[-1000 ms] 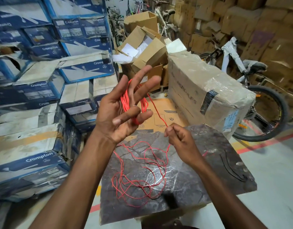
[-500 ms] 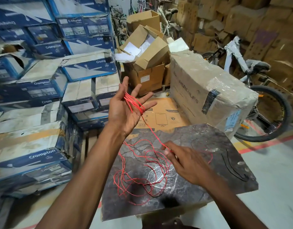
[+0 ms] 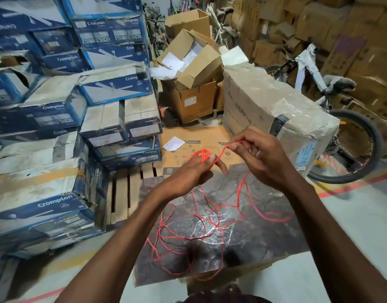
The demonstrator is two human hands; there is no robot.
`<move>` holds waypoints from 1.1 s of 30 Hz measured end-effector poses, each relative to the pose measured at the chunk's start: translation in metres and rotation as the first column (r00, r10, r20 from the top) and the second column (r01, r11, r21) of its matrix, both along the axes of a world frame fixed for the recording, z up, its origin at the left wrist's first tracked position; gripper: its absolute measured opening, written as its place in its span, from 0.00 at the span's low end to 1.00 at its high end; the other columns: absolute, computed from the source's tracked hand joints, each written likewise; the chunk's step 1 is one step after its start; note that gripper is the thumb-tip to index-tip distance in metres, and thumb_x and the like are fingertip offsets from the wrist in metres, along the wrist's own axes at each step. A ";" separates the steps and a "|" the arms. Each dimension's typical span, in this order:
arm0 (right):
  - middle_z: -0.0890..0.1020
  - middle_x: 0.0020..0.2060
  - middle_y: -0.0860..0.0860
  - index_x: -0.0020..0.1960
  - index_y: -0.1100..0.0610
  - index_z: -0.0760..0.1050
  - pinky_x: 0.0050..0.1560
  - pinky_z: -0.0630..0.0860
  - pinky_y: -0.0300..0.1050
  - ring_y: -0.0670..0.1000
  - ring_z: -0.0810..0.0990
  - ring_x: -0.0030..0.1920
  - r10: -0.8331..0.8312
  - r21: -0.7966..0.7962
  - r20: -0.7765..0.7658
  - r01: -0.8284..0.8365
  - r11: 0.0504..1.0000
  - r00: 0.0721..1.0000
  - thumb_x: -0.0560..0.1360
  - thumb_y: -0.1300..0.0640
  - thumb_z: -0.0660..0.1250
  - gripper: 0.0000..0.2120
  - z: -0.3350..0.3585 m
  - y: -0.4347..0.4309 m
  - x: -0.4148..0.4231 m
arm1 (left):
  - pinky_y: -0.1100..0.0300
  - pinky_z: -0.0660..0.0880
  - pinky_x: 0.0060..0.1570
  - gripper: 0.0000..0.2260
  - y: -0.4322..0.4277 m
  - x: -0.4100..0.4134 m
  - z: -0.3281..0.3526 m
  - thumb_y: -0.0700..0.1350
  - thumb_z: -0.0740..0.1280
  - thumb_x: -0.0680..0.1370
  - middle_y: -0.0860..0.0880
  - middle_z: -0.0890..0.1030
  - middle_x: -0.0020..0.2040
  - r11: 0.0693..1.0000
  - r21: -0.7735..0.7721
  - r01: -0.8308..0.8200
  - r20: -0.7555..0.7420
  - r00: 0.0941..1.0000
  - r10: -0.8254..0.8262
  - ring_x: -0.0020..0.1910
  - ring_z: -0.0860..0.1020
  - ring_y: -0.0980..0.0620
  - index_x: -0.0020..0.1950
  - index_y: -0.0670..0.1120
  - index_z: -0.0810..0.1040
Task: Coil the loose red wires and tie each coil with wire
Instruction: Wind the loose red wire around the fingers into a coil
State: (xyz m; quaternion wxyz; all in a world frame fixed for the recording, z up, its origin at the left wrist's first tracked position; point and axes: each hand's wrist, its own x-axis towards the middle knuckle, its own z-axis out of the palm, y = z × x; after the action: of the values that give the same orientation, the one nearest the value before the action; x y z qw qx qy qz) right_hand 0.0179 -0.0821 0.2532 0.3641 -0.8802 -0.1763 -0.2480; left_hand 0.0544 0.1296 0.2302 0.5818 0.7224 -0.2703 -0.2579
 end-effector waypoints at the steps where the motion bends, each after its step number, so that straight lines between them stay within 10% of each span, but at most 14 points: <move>1: 0.76 0.38 0.50 0.49 0.57 0.82 0.42 0.67 0.36 0.41 0.73 0.38 -0.008 0.042 0.000 0.008 0.999 1.000 0.80 0.58 0.71 0.03 -0.001 0.000 0.004 | 0.57 0.52 0.29 0.24 0.000 -0.002 0.000 0.55 0.51 0.86 0.51 0.59 0.27 0.999 -0.031 0.037 -0.042 0.998 -0.039 0.27 0.55 0.52 0.50 0.42 0.80; 9: 0.77 0.37 0.44 0.48 0.53 0.77 0.34 0.67 0.58 0.59 0.70 0.33 0.095 0.431 -0.140 -0.026 0.902 0.986 0.78 0.52 0.72 0.06 -0.033 0.013 0.022 | 0.56 0.45 0.24 0.23 -0.002 -0.030 -0.006 0.60 0.64 0.80 0.52 0.54 0.22 0.810 -0.578 0.096 -0.418 0.817 -0.396 0.20 0.49 0.54 0.42 0.40 0.80; 15: 0.73 0.33 0.60 0.47 0.54 0.76 0.33 0.65 0.61 0.56 0.67 0.32 0.134 0.498 -0.194 -0.020 0.867 0.972 0.82 0.43 0.65 0.15 -0.060 0.036 0.016 | 0.60 0.54 0.26 0.20 0.004 -0.035 0.013 0.56 0.61 0.82 0.53 0.56 0.22 0.602 -0.793 -0.095 -0.449 0.758 -0.473 0.20 0.53 0.54 0.59 0.44 0.84; 18: 0.75 0.30 0.49 0.44 0.53 0.76 0.33 0.66 0.53 0.51 0.70 0.31 0.062 0.379 -0.243 0.036 0.925 0.968 0.81 0.39 0.63 0.18 -0.071 0.038 0.007 | 0.60 0.52 0.25 0.23 0.009 -0.028 0.023 0.54 0.50 0.85 0.51 0.57 0.24 0.498 -0.851 -0.168 -0.438 0.750 -0.495 0.20 0.51 0.56 0.75 0.46 0.72; 23: 0.69 0.26 0.49 0.39 0.51 0.70 0.32 0.65 0.50 0.48 0.68 0.28 -0.084 0.069 -0.221 0.101 0.992 0.972 0.83 0.40 0.59 0.20 -0.082 0.030 -0.008 | 0.66 0.66 0.21 0.24 0.017 -0.005 0.028 0.55 0.47 0.86 0.46 0.82 0.47 0.510 -0.816 -0.271 -0.464 0.834 -0.300 0.29 0.75 0.55 0.82 0.51 0.58; 25: 0.68 0.27 0.50 0.39 0.47 0.66 0.33 0.67 0.51 0.51 0.68 0.29 -0.094 -0.013 -0.228 0.094 0.995 0.969 0.83 0.39 0.57 0.18 -0.084 0.029 -0.012 | 0.57 0.83 0.39 0.24 0.017 0.001 0.031 0.55 0.49 0.86 0.41 0.79 0.67 0.492 -0.819 -0.294 -0.482 0.818 -0.313 0.48 0.84 0.43 0.82 0.52 0.58; 27: 0.68 0.28 0.50 0.39 0.45 0.67 0.34 0.68 0.51 0.50 0.69 0.29 -0.069 -0.021 -0.261 0.066 0.998 0.963 0.84 0.39 0.56 0.18 -0.086 0.029 -0.018 | 0.41 0.76 0.61 0.24 0.018 0.009 0.034 0.55 0.50 0.86 0.41 0.69 0.77 0.499 -0.802 -0.329 -0.500 0.827 -0.259 0.67 0.76 0.32 0.82 0.53 0.58; 33: 0.70 0.28 0.48 0.45 0.52 0.73 0.35 0.69 0.52 0.45 0.68 0.29 0.077 -0.019 -0.453 -0.096 0.995 0.888 0.82 0.33 0.51 0.25 -0.085 0.027 -0.047 | 0.40 0.72 0.68 0.22 0.029 0.034 0.047 0.59 0.49 0.85 0.51 0.65 0.80 0.659 -0.573 -0.488 -0.456 0.857 0.238 0.73 0.70 0.37 0.80 0.61 0.61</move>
State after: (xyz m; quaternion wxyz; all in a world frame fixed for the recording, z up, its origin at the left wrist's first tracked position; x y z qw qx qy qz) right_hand -0.0293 -0.0549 0.1683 0.3879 -0.9122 -0.1311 -0.0168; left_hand 0.0886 0.1582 0.2769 0.8793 0.4465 -0.0870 -0.1407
